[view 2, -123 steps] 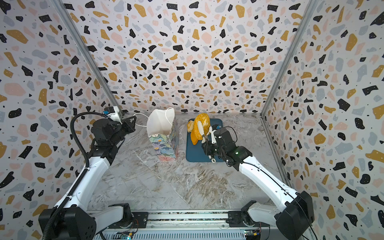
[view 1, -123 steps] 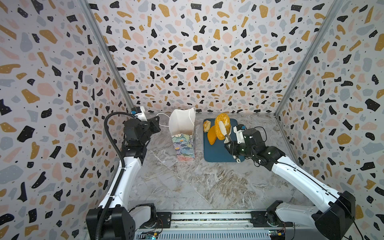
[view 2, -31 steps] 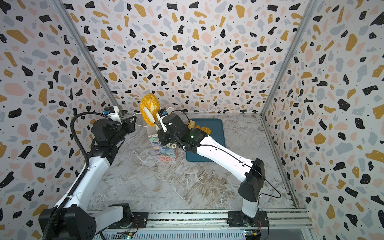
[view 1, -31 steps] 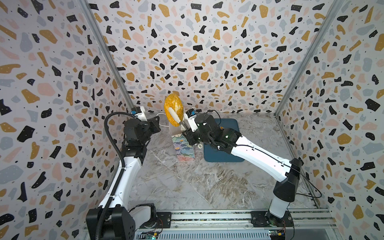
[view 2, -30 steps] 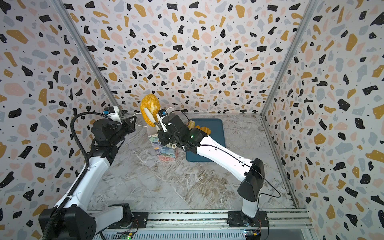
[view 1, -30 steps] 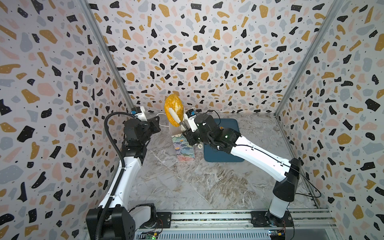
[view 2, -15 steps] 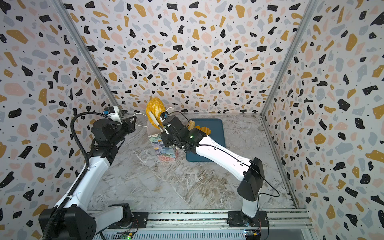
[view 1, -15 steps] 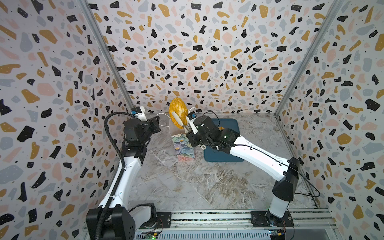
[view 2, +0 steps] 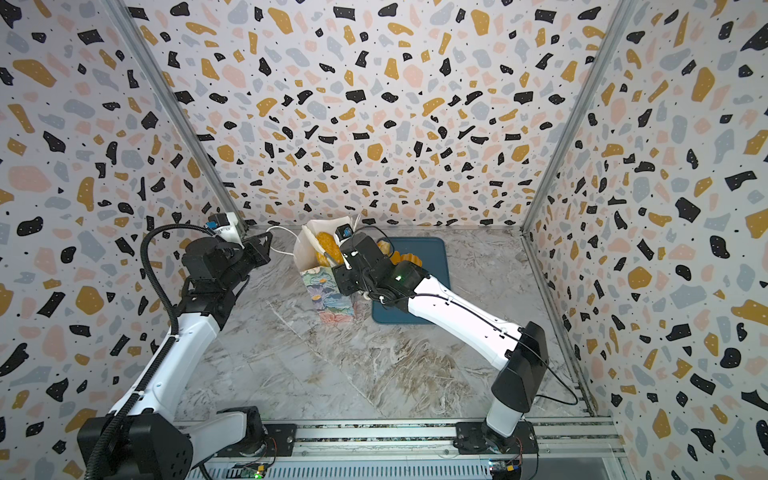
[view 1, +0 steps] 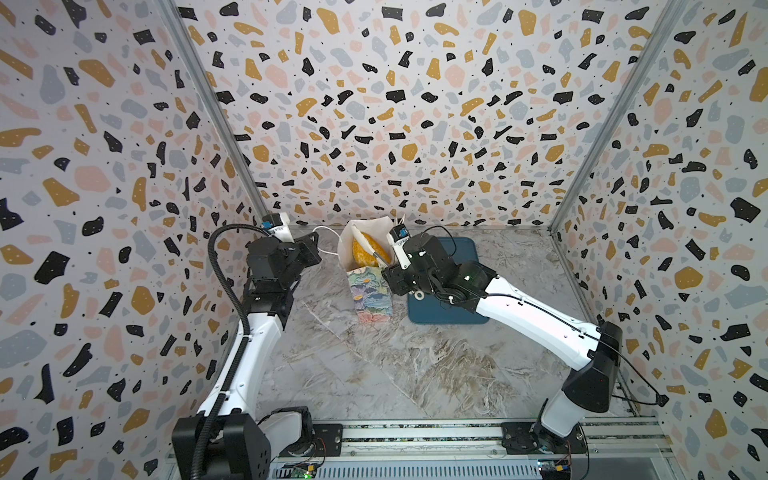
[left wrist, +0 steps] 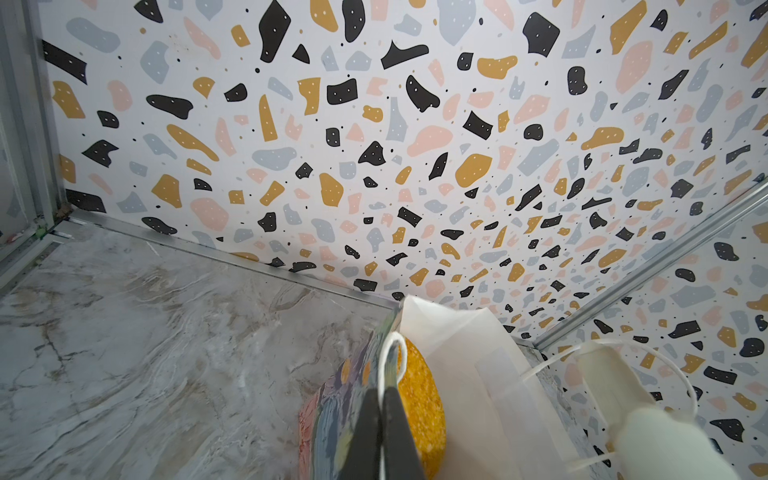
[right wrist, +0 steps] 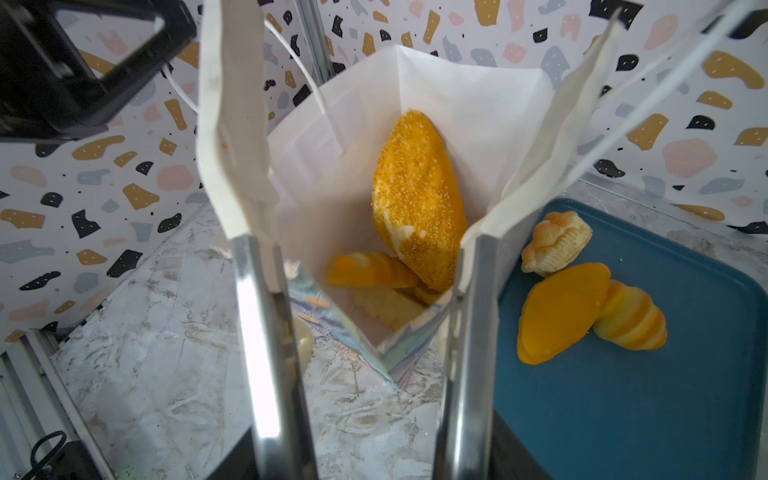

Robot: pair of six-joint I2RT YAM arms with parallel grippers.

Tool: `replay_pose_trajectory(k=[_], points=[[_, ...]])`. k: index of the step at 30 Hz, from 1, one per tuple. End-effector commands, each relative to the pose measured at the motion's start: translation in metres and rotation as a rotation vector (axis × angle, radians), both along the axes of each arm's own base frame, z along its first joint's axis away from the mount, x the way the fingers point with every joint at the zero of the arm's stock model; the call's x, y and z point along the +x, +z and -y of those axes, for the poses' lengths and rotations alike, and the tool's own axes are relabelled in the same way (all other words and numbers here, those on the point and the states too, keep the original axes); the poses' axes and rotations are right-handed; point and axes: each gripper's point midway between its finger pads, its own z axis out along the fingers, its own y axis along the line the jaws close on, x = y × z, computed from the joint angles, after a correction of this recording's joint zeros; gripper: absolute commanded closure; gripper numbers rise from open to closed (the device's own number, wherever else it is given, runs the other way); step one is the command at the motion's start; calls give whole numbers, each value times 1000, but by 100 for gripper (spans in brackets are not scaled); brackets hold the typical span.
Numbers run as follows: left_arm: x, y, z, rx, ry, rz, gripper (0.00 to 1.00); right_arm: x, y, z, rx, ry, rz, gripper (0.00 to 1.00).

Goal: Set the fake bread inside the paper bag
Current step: 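Lower the sugar-crusted bun into the bag held by the left gripper, then open the tongs and draw them back over the tray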

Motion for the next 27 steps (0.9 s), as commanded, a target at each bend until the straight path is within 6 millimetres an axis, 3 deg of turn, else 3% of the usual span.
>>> replay_pose_trajectory(k=[1, 6, 27], points=[[-2, 9, 2, 14, -11, 38, 100, -2, 44, 11, 121, -8, 59, 40], [-3, 11, 2, 14, -10, 42, 100, -6, 52, 18, 157, 0, 69, 39], [-3, 11, 2, 14, -8, 45, 100, -12, 51, 67, 226, -75, 57, 39]])
